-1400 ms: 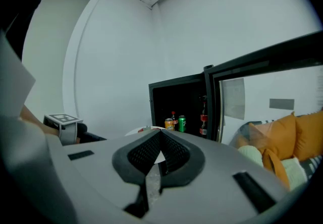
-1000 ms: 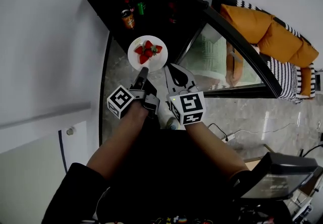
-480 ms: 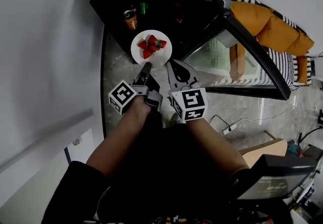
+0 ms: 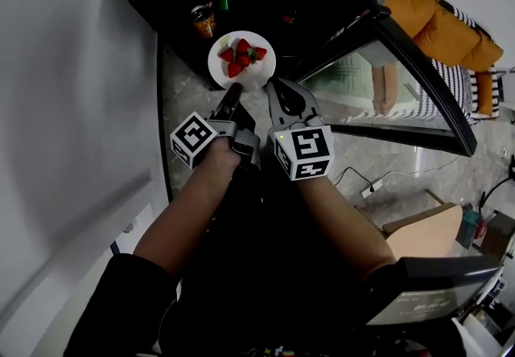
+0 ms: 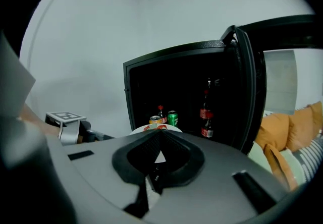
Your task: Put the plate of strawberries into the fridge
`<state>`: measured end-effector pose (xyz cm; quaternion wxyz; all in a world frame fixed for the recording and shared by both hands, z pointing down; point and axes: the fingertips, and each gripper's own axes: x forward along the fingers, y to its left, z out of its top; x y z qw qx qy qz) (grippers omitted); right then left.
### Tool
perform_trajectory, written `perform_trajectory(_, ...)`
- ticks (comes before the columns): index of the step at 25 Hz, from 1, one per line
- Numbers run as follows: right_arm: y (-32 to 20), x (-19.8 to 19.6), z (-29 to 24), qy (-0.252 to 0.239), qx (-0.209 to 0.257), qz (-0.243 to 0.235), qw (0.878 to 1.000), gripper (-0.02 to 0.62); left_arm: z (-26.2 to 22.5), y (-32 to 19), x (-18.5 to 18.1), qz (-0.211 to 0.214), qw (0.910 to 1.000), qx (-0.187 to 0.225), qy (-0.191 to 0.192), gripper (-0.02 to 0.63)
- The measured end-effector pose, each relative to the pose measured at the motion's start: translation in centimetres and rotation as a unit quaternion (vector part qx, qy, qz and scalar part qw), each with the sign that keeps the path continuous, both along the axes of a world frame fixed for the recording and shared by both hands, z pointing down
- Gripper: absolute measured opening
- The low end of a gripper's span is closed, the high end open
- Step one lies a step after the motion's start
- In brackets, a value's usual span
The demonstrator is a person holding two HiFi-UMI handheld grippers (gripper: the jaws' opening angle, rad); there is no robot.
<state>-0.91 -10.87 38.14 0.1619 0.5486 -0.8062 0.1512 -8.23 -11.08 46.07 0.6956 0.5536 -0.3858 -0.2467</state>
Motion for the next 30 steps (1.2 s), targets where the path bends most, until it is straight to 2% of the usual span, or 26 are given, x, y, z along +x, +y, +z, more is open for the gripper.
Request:
perform_trajectory(5, 3.5, 1.6, -2.6, -0.041, -0.008, -0.030, 0.999, 0.003, -2.8, 4.0, 1.3, -0.032, 0.9989, -0.012, -0.034, 0.017)
perform_trajectory(10, 5.2, 1.8, -4.4, -0.059, -0.007, -0.047, 0.997, 0.003, -5.1, 5.6, 1.4, -0.049, 0.9979, -0.003, -0.043, 0.017)
perform_trajectory(17, 4.3, 2.0, -2.6, -0.061, 0.009, -0.053, 0.997, 0.003, -3.3, 5.1, 1.5, -0.043, 0.9975, 0.000, -0.055, 0.017)
perform_trajectory(30, 5.1, 2.1, -1.9, -0.074, 0.030, -0.055, 0.995, 0.003, -2.4, 4.8, 1.3, -0.058, 0.9969, 0.023, -0.047, 0.017)
